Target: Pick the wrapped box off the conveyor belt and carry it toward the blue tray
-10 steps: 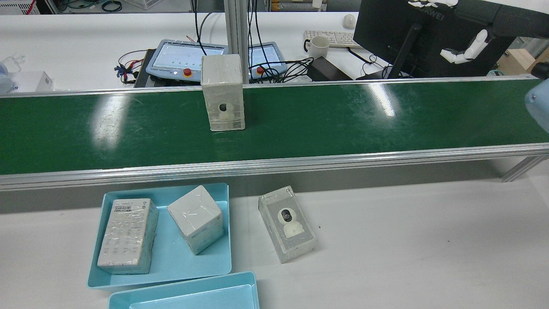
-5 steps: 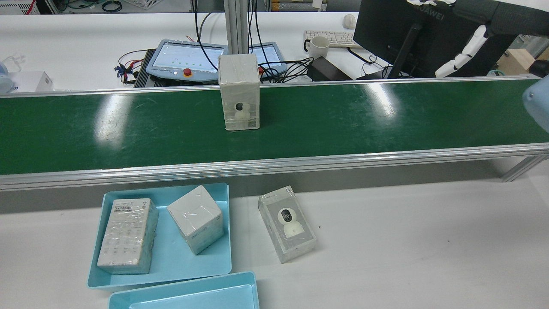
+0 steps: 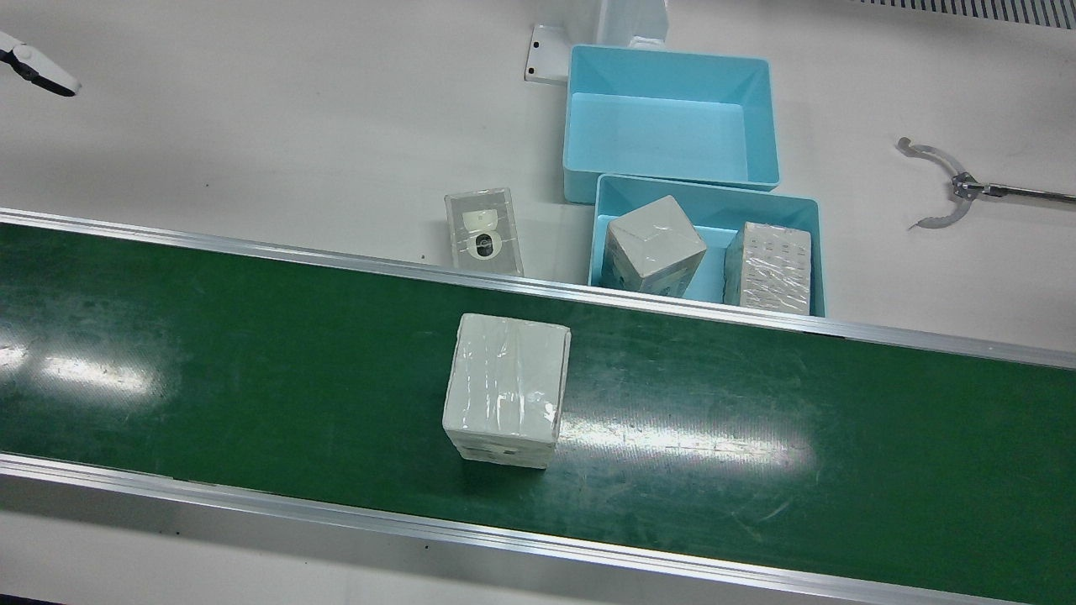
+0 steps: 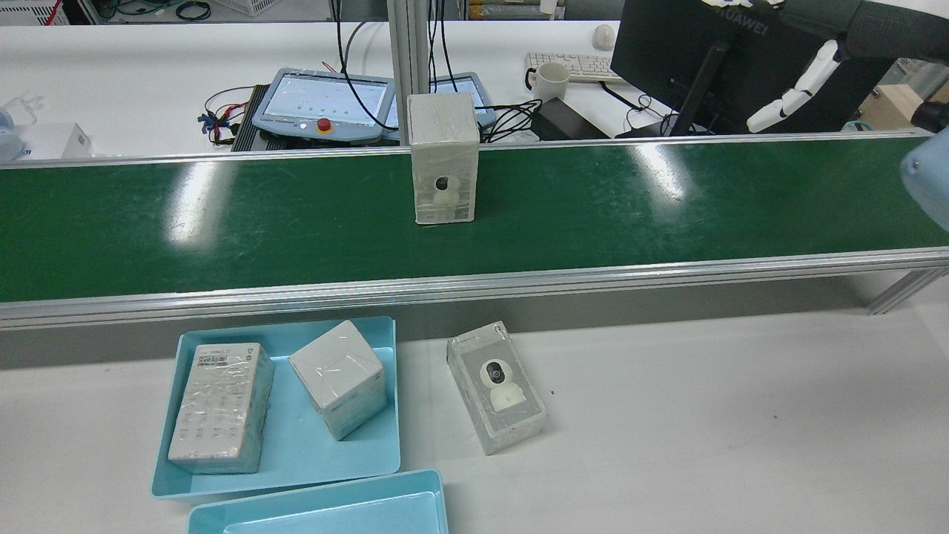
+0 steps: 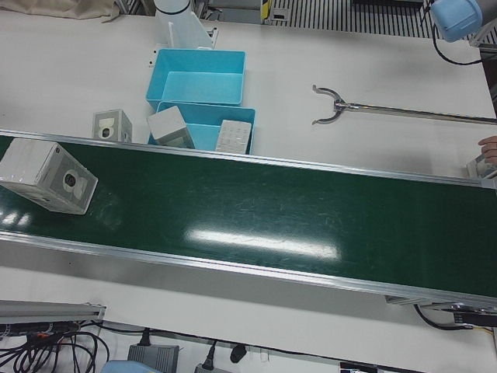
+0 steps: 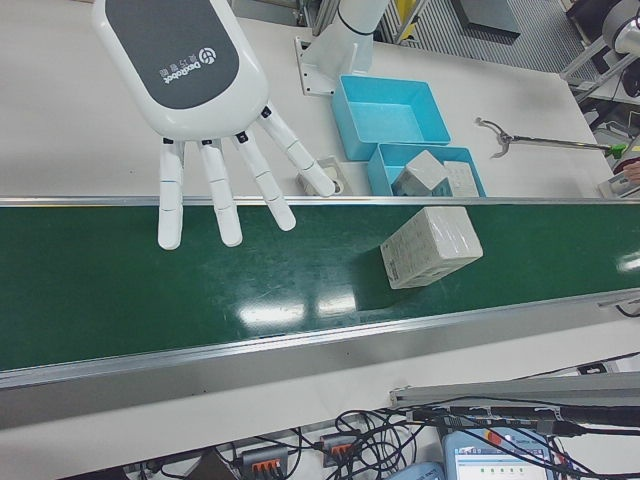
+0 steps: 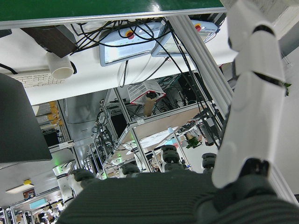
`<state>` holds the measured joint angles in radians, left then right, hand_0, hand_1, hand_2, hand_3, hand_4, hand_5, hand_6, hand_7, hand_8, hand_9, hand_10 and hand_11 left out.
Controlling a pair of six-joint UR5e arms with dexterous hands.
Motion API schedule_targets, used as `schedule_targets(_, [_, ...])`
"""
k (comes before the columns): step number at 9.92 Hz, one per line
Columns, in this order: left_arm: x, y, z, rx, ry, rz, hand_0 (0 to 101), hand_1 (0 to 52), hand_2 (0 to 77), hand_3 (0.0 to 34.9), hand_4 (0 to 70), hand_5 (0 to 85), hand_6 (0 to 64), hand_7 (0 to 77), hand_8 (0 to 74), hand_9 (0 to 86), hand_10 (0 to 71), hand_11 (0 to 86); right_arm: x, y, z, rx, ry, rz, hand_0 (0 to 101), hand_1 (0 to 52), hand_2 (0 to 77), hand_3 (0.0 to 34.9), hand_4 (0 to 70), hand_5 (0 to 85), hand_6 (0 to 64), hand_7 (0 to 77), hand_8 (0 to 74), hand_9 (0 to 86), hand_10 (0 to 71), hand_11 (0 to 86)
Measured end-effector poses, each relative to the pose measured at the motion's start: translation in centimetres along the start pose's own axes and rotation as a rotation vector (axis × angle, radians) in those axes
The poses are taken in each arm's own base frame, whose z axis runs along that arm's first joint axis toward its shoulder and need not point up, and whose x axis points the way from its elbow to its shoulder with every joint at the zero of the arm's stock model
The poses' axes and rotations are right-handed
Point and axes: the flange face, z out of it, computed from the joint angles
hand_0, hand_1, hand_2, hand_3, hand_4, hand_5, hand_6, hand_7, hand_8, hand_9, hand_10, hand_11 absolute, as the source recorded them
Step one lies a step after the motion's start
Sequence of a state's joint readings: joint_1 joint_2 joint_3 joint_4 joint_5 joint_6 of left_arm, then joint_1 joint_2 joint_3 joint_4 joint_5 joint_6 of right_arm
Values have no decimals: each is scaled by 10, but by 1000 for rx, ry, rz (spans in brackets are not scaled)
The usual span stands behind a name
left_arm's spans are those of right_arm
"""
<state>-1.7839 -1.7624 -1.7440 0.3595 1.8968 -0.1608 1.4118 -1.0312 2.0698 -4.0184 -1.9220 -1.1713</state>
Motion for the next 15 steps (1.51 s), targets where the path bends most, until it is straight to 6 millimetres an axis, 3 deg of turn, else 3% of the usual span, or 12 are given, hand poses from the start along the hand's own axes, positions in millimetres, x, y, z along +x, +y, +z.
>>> schedule_targets(2, [0, 0, 0, 0, 0, 0, 0, 0, 5, 0, 5, 5, 5, 5, 5, 0, 5, 0, 9, 17, 15, -17, 2, 2, 441, 153, 207, 297, 0, 16, 0, 0, 0, 11, 0, 16])
schedule_targets(3, [0, 0, 0, 0, 0, 0, 0, 0, 11, 0, 5, 5, 5, 5, 5, 0, 5, 0, 20, 30, 29, -22, 10, 8, 440, 164, 245, 296, 0, 16, 0, 0, 0, 11, 0, 16])
schedule_targets(5, [0, 0, 0, 0, 0, 0, 0, 0, 5, 0, 5, 5, 5, 5, 0, 5, 5, 0, 37, 51, 59, -30, 22, 13, 458, 164, 251, 296, 0, 16, 0, 0, 0, 11, 0, 16])
schedule_targets(8, [0, 0, 0, 0, 0, 0, 0, 0, 5, 0, 5, 5, 5, 5, 5, 0, 5, 0, 40, 81, 92, -33, 8, 20, 458, 164, 251, 295, 0, 16, 0, 0, 0, 11, 0, 16])
schedule_targets(11, [0, 0, 0, 0, 0, 0, 0, 0, 5, 0, 5, 5, 5, 5, 5, 0, 0, 0, 29, 105, 109, -36, -28, 27, 461, 175, 262, 295, 0, 16, 0, 0, 0, 16, 0, 16])
schedule_targets(15, [0, 0, 0, 0, 0, 0, 0, 0, 5, 0, 5, 5, 5, 5, 0, 5, 5, 0, 34, 125, 120, -29, -32, 38, 462, 175, 262, 295, 16, 16, 0, 0, 0, 11, 0, 16])
